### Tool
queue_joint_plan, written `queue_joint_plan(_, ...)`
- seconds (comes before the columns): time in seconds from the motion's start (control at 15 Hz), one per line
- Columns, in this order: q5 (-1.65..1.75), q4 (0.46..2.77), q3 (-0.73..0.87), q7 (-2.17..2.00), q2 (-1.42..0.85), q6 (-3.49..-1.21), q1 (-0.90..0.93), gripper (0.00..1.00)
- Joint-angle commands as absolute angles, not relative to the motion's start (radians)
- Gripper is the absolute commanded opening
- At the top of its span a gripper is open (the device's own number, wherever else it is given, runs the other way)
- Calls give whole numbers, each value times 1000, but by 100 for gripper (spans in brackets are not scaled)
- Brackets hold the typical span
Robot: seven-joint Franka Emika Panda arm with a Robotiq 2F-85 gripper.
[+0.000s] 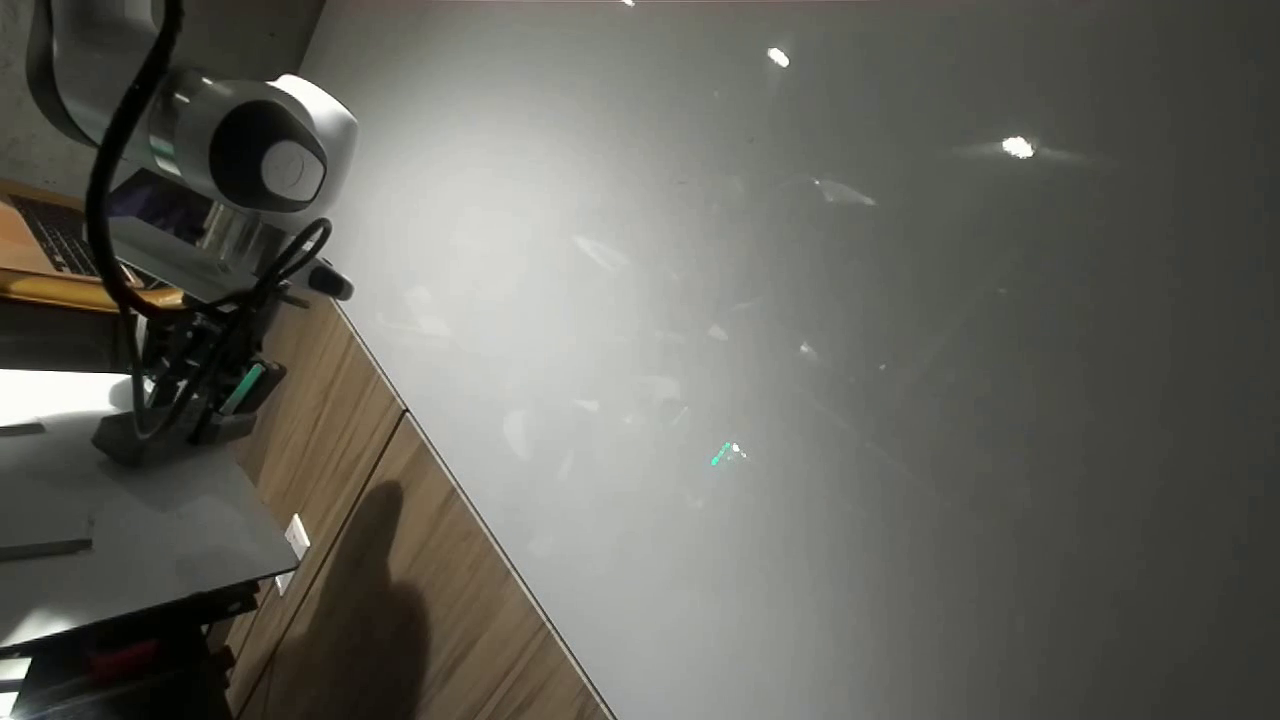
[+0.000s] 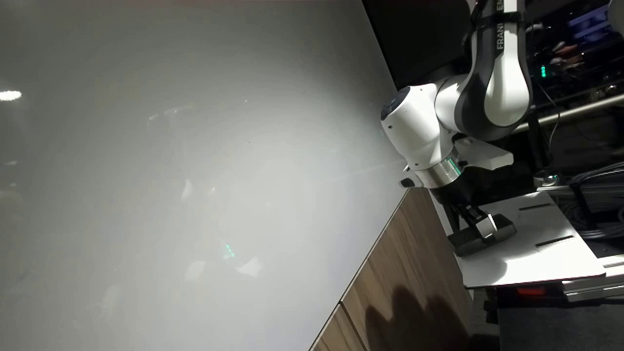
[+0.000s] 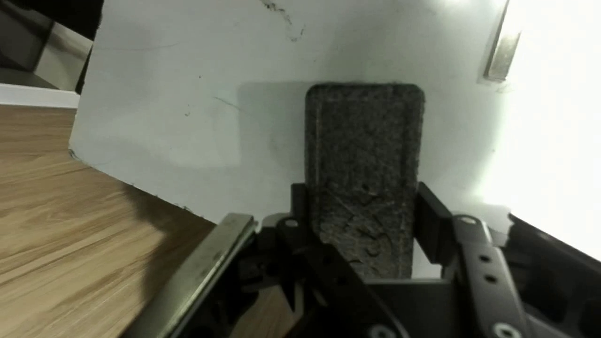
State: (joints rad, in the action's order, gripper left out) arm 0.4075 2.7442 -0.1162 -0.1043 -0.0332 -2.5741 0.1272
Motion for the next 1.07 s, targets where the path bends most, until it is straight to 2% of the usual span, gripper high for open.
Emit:
queue_joint_plan(0.0,400,2744,-102,-164,-40,-2607,118,29)
queue_joint_plan(1.0,429,2656,-29,-413,-147,-2613,109,29)
